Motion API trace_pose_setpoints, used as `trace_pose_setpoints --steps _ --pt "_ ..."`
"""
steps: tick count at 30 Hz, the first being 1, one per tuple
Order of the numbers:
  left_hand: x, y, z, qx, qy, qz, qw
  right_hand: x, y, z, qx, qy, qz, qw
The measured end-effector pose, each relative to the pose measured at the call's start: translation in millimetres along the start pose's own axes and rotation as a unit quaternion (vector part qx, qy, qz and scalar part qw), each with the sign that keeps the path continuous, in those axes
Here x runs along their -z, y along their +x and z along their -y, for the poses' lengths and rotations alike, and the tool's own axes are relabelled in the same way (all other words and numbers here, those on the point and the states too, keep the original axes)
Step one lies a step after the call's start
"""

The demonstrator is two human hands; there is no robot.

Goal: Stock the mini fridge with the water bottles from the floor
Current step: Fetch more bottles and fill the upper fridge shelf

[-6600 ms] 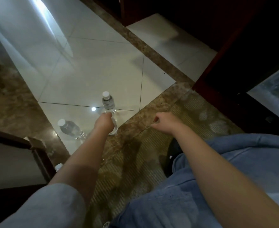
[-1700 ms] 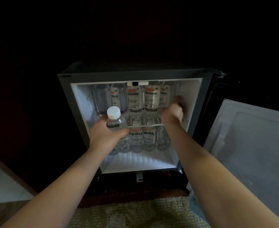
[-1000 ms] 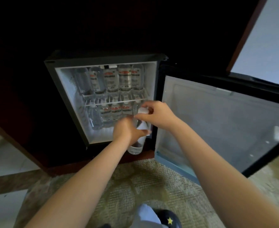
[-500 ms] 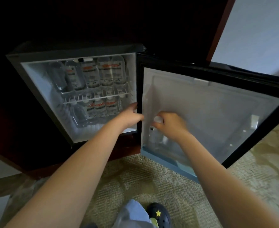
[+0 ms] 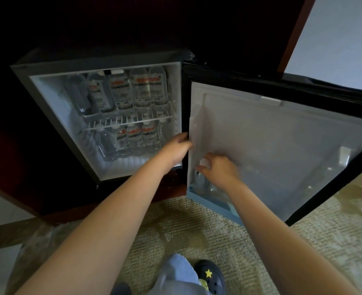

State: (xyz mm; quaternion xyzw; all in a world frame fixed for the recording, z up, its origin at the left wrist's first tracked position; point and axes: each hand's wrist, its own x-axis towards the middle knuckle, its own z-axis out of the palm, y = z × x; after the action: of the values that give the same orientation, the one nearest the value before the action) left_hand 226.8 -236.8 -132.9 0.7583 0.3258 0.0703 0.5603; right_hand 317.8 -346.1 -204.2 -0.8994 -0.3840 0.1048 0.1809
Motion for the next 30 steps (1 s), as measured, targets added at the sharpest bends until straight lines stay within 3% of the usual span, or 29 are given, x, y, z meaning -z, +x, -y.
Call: trace_pose_setpoints --steps 6,9,18,30 --pt "23.8 -24.7 6.9 0.019 0.015 -0.07 0.997 19.0 -18.8 17.1 -0.022 -0.019 -0.017 0.999" --pt "41.7 -47.3 9.9 0.016 0.025 -0.088 0.996 29.7 -35.2 41.5 0.01 -0.008 -0.036 0.999" --pt "125.5 -152.4 37.8 0.035 0.033 -0.22 0.974 57.2 -80.0 154.1 0.114 0.081 0.054 0.989" --pt "252.6 -341.4 155.2 0.096 0.019 -0.384 0.918 7.8 -189.1 340.2 0.296 0.1 0.209 0.926"
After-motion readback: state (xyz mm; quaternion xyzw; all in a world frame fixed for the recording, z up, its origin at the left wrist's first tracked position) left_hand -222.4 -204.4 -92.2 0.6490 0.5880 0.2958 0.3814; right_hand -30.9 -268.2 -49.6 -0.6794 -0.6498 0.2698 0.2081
